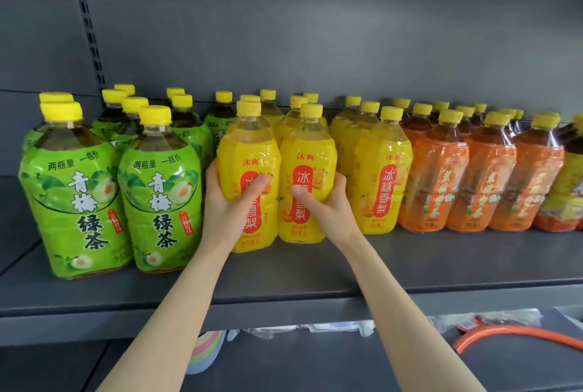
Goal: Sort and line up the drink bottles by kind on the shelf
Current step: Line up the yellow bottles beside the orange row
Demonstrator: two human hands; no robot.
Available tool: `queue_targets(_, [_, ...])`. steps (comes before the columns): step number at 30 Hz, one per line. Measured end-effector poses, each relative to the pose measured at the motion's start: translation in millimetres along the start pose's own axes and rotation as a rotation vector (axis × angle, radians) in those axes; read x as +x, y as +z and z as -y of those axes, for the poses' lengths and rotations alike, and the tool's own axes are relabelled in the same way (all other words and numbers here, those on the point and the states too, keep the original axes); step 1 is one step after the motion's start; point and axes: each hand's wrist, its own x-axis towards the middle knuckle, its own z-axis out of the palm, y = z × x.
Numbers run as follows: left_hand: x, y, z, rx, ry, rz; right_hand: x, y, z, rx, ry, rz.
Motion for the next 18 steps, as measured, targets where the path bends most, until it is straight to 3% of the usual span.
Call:
queue_targets(5, [3,3,0,-0.002,-0.037,-0.017,9,1,1,0.03,0.032,0.025])
queue_targets(18, [5,9,2,0.007,-0.029,0.002,14,-12,-5,-0.15,-0.045,-0.197])
